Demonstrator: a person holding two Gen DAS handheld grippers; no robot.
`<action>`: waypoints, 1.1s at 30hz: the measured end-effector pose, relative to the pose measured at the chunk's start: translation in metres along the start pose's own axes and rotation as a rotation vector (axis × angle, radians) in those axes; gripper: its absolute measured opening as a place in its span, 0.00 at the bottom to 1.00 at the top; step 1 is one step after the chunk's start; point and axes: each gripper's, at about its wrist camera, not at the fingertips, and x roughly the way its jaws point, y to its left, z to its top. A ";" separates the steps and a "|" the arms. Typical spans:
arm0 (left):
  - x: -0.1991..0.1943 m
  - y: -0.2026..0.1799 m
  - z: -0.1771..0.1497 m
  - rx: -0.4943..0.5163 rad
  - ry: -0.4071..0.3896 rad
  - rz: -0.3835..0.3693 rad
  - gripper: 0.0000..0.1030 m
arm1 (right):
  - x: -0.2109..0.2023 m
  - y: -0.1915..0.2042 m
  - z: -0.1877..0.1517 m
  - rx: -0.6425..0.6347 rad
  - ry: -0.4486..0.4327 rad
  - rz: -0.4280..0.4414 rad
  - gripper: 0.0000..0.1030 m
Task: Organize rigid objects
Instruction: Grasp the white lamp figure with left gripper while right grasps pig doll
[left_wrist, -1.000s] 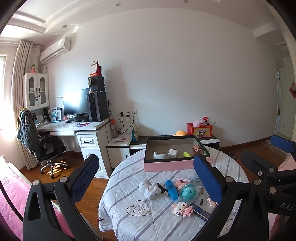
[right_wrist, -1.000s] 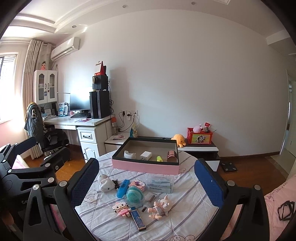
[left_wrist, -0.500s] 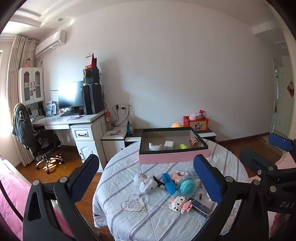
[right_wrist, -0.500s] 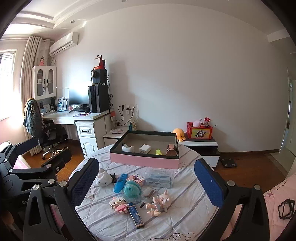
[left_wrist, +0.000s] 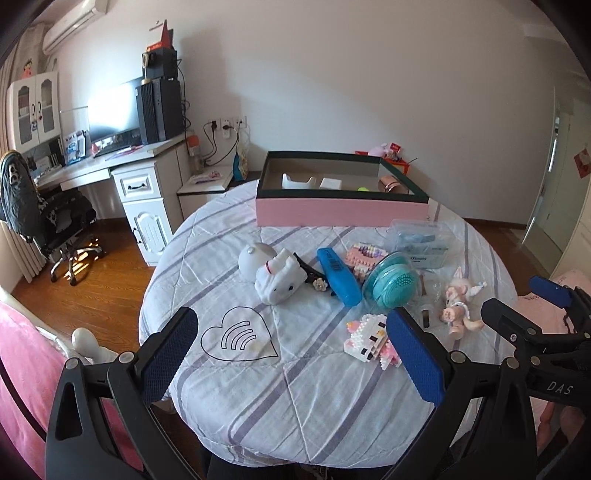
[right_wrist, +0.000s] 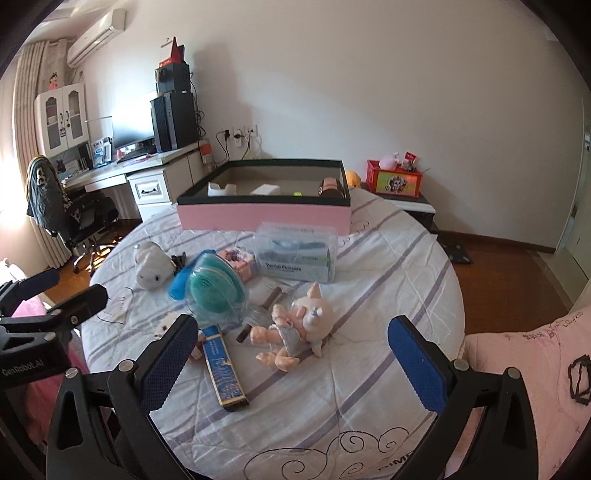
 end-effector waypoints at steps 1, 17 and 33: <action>0.005 0.002 0.000 -0.006 0.011 0.001 1.00 | 0.006 -0.004 -0.002 0.011 0.013 -0.005 1.00; 0.068 0.030 0.003 -0.051 0.128 0.043 1.00 | 0.076 -0.022 -0.001 0.075 0.141 0.079 1.00; 0.087 0.039 0.004 -0.057 0.156 0.047 1.00 | 0.083 -0.023 -0.009 0.057 0.150 0.196 0.88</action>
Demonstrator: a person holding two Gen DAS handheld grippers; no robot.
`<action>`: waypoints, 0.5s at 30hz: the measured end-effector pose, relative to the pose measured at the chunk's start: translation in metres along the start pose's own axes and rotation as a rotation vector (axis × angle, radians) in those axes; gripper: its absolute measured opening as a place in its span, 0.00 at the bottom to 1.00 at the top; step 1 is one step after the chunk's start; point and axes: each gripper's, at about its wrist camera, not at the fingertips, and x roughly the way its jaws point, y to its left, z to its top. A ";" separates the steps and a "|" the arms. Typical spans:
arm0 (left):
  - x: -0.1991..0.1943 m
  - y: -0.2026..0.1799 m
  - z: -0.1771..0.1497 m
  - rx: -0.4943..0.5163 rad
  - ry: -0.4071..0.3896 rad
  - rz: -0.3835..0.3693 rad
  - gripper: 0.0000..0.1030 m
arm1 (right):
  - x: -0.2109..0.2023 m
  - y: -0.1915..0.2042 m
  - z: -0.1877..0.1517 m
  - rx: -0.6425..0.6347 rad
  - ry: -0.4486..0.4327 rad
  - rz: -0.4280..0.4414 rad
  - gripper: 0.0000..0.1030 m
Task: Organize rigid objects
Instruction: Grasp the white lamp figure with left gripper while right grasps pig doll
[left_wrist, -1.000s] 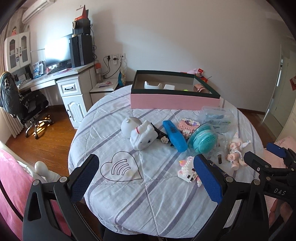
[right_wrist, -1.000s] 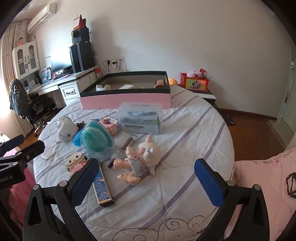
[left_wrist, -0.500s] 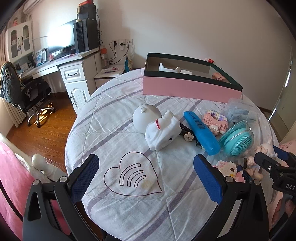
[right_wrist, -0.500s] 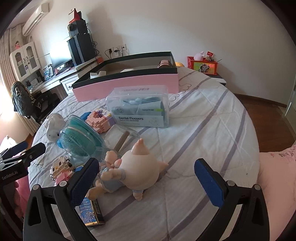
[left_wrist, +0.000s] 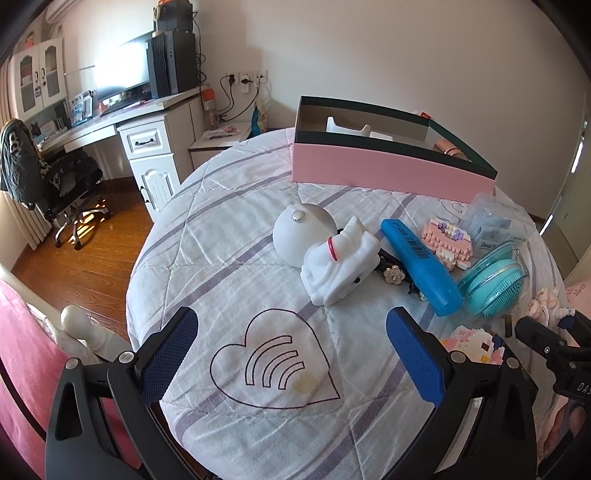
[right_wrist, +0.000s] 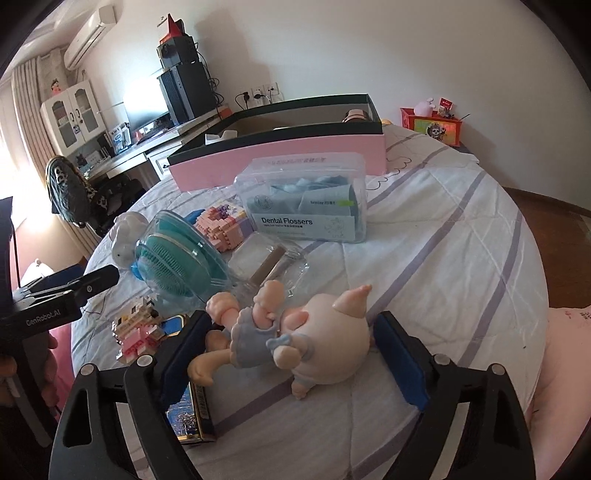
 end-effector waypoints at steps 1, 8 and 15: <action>0.002 0.000 0.001 -0.002 0.002 -0.001 1.00 | 0.000 -0.001 0.000 -0.004 0.001 -0.003 0.87; 0.025 -0.003 0.013 0.015 0.036 -0.005 1.00 | -0.016 -0.021 0.009 0.031 -0.062 -0.060 0.78; 0.048 -0.003 0.029 0.013 0.064 -0.018 1.00 | -0.007 -0.023 0.018 0.019 -0.051 -0.067 0.77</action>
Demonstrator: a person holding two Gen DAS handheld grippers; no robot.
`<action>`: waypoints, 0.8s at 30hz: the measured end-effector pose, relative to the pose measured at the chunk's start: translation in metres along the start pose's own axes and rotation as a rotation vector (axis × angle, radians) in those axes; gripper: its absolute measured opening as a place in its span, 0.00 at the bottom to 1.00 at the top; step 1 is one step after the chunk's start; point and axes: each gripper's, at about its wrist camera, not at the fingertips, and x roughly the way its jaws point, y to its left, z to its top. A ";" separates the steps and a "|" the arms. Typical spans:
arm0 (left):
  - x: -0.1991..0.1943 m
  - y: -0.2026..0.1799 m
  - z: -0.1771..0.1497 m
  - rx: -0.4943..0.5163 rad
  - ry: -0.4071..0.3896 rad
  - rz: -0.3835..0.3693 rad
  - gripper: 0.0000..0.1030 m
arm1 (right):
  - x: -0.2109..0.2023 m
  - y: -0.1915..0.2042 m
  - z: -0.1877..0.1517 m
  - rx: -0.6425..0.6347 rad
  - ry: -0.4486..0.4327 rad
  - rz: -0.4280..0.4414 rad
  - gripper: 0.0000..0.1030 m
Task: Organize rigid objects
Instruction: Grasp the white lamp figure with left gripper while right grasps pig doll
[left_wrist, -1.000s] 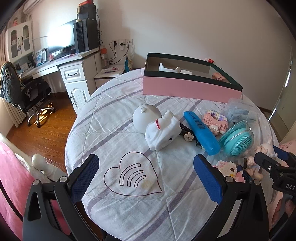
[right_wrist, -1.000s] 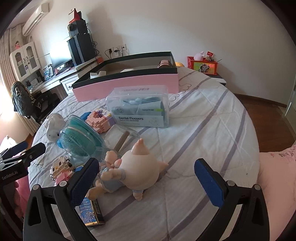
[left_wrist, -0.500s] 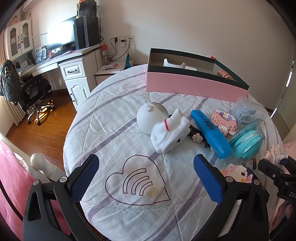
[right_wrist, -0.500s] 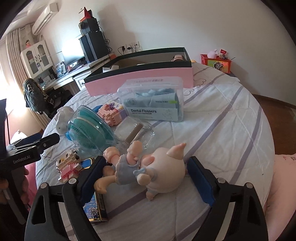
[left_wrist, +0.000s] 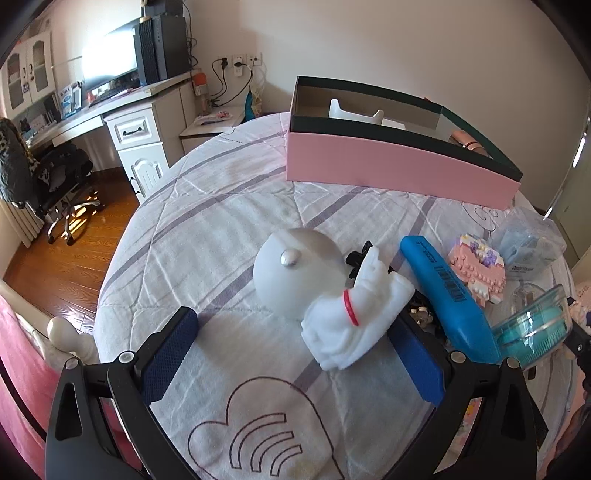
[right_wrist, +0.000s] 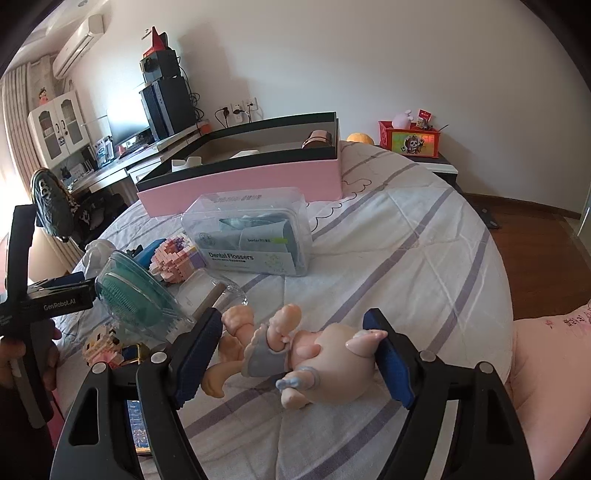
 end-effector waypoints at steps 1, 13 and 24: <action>0.001 -0.001 0.002 0.005 -0.005 -0.001 1.00 | 0.003 0.000 -0.001 0.004 0.007 0.009 0.78; -0.015 -0.015 0.010 0.081 -0.071 -0.043 0.69 | 0.007 -0.004 0.002 -0.010 -0.014 0.019 0.74; -0.049 -0.042 0.041 0.189 -0.168 -0.071 0.69 | -0.006 0.013 0.045 -0.115 -0.037 0.008 0.27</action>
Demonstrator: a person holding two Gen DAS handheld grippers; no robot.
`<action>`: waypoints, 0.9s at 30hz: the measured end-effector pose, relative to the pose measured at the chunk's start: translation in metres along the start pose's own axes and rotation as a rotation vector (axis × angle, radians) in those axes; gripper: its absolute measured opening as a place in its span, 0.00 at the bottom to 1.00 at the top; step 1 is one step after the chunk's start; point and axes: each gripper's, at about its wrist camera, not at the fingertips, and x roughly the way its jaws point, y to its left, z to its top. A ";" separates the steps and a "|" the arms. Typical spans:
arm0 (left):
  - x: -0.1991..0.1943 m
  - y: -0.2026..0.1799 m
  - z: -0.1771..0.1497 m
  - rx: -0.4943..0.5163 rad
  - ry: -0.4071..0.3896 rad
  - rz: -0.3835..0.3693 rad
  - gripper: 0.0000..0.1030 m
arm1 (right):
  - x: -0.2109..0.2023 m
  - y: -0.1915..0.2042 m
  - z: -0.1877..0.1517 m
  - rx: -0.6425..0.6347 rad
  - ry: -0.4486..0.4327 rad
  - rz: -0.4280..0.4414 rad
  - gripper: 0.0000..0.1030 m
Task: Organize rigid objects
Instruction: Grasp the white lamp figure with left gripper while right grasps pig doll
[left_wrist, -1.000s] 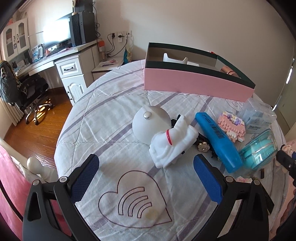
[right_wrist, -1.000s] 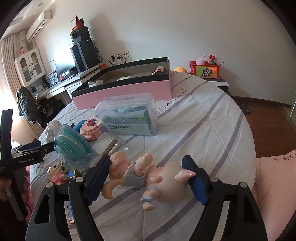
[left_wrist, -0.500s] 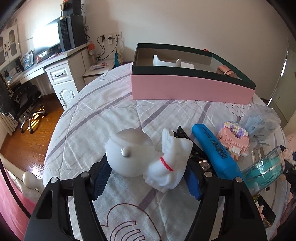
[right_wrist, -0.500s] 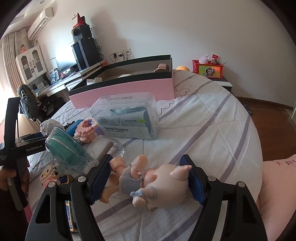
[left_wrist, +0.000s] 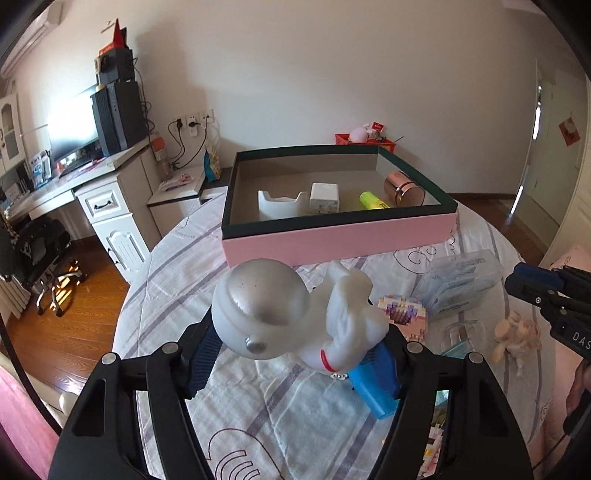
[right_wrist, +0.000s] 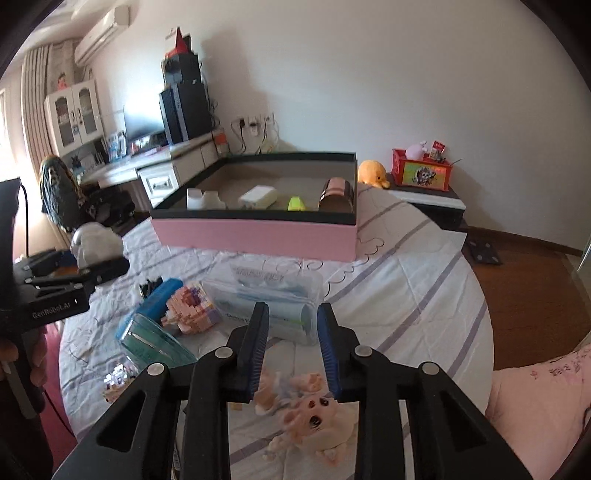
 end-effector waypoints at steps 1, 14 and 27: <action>0.001 -0.001 0.001 0.002 0.005 -0.004 0.69 | 0.000 -0.001 -0.001 0.009 -0.009 0.013 0.28; 0.000 0.005 -0.021 -0.040 0.039 -0.040 0.69 | 0.005 -0.010 -0.051 0.109 0.054 -0.011 0.82; -0.013 -0.001 -0.010 -0.017 0.005 -0.058 0.69 | 0.005 -0.004 -0.039 0.037 0.020 0.026 0.50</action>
